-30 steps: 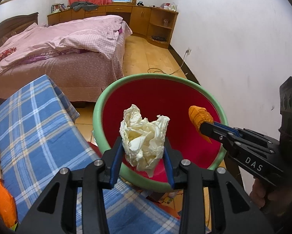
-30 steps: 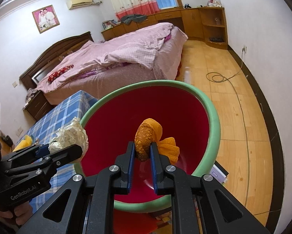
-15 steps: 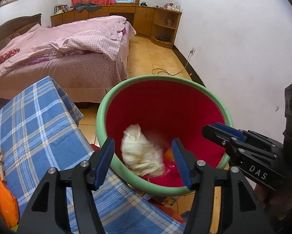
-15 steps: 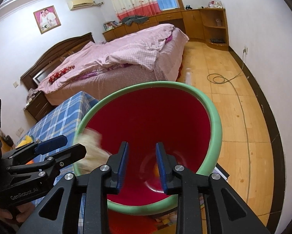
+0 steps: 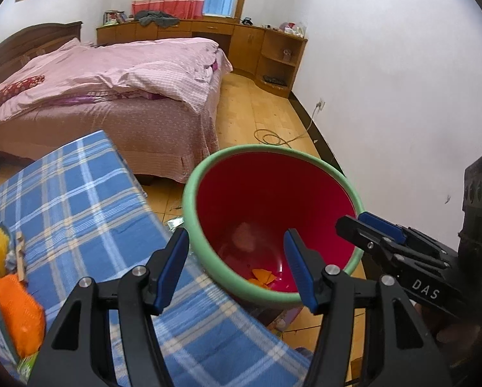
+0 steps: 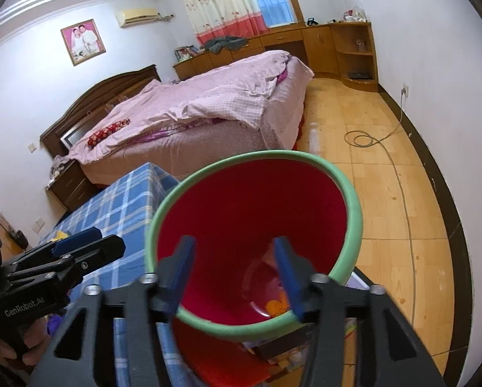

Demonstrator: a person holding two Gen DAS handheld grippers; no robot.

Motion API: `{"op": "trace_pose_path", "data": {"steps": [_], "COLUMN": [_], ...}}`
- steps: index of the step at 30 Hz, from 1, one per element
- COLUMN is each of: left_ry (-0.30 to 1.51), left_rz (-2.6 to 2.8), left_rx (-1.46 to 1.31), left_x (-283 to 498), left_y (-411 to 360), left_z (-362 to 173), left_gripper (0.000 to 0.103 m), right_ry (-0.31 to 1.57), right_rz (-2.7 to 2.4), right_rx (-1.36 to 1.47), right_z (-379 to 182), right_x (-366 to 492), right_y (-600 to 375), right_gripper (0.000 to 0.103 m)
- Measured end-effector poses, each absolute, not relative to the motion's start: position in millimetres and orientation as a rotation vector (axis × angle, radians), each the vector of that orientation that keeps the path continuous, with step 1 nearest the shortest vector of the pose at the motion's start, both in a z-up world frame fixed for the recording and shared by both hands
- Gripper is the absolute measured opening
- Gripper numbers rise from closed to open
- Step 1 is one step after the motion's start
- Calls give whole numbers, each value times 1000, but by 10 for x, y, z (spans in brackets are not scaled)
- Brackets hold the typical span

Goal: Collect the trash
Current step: 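Withdraw both tools from the bin back toward the table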

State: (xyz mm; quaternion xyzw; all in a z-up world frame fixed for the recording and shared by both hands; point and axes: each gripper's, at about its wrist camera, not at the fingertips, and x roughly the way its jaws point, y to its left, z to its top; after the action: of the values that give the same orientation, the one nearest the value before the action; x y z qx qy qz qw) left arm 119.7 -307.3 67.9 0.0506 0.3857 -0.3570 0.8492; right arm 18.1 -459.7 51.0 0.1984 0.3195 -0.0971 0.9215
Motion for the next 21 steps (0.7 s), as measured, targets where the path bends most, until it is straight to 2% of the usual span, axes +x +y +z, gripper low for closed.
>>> {"op": "trace_pose_path", "data": {"steps": [15,19,21], "left_ry": [797,804,808], "left_rz": [-562,-510,-481], "left_rx": [54,39,34], "left_x": [1094,1087,1078], "left_y": [-2108,-1852,-1735], "left_z": [852,815,788], "left_gripper": [61,61,61], "right_ry": [668,675,682], "right_rz": [-118,-97,-89], "right_rx": [397,389,384], "right_z": [640,643,640], "right_x": [141,137,142], "right_y": [-4078,-3938,-3873], "right_gripper": [58,65,65]}}
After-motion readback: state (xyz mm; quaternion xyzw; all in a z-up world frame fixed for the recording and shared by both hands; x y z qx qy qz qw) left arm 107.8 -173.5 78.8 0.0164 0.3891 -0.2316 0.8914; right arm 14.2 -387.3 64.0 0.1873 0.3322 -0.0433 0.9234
